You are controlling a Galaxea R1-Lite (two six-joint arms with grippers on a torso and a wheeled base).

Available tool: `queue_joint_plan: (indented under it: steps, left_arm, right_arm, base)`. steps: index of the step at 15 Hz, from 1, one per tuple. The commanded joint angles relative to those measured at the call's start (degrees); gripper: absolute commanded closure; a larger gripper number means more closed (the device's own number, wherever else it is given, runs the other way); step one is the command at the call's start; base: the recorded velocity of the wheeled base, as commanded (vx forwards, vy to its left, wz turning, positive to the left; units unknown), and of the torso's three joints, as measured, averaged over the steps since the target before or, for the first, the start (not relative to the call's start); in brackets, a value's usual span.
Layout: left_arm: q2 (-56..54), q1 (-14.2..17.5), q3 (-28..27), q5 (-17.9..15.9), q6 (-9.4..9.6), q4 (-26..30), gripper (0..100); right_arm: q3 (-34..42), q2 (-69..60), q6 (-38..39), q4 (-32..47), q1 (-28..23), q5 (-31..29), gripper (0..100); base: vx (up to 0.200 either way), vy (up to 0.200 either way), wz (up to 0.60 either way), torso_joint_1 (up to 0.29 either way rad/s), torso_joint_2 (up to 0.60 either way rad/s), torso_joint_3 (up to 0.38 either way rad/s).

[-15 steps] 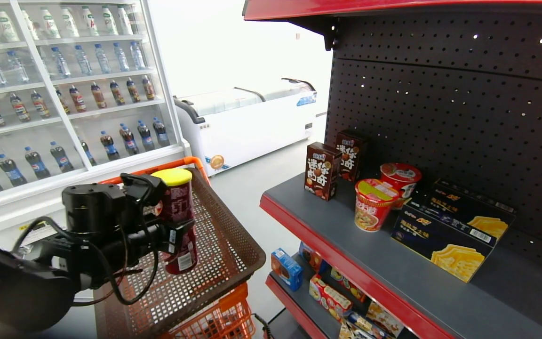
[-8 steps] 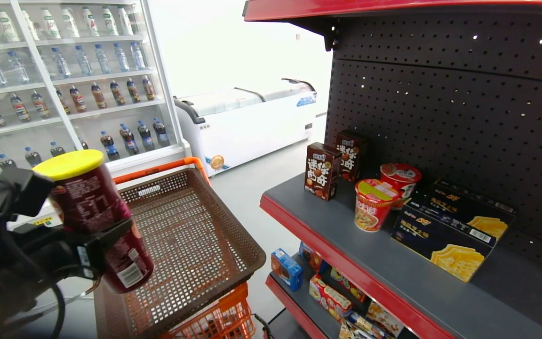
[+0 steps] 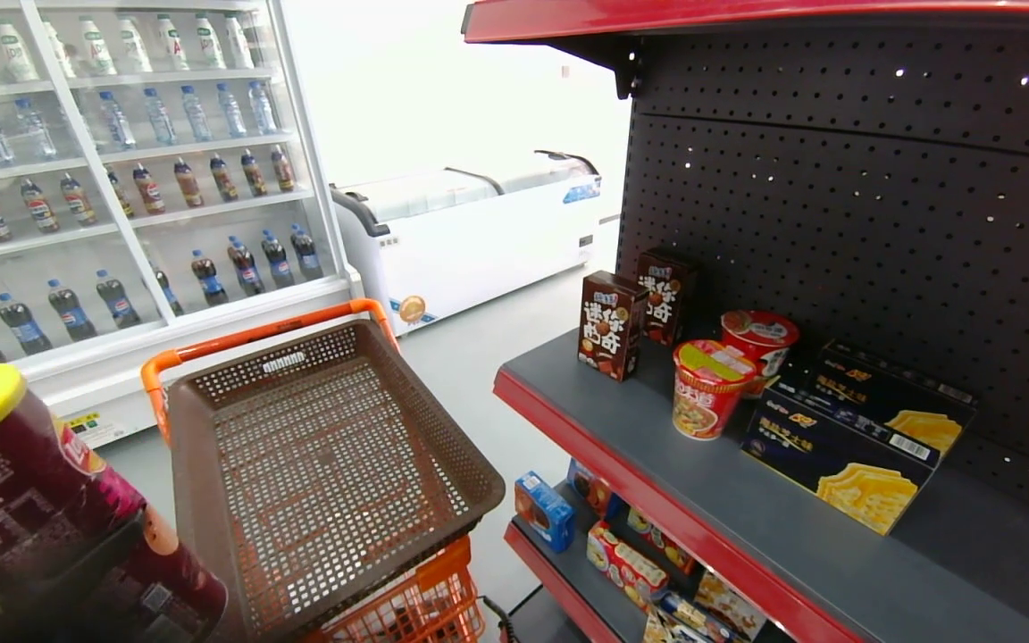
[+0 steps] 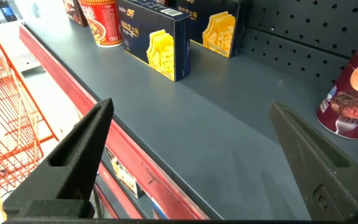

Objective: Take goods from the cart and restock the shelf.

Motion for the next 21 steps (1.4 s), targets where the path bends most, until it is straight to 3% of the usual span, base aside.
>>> queue_joint_plan:
  steps: [1,4,6,9,21]
  left_arm:
    - [-5.71,1.13,0.59,-0.31,0.02,1.91,100]
    - [-13.97,1.57,0.77,-0.04,0.02,9.02,100]
    - [-19.86,1.57,0.06,-0.04,0.11,16.85,100]
    - [-26.19,1.48,-0.90,-0.04,0.11,23.26,100]
    - [-30.23,1.22,0.06,0.13,0.11,24.05,100]
  right_arm:
    - [0.01,0.09,0.00,-0.01,0.01,0.01,0]
    - [0.01,0.09,0.00,-0.01,0.01,0.45,0]
    - [0.01,0.09,0.09,-0.01,0.01,0.45,0]
    - [0.01,0.09,0.09,-0.01,0.01,0.45,0]
    - [0.01,0.09,0.00,-0.01,0.01,0.45,0]
  base:
    - [0.000,0.000,0.00,0.000,0.00,0.000]
    - [0.000,0.000,0.00,0.000,0.00,0.000]
    - [0.000,0.000,-0.60,0.002,0.00,0.007]
    - [0.000,0.000,-0.60,-0.001,0.00,0.002]
    - [0.000,0.000,-0.60,0.002,0.00,0.003]
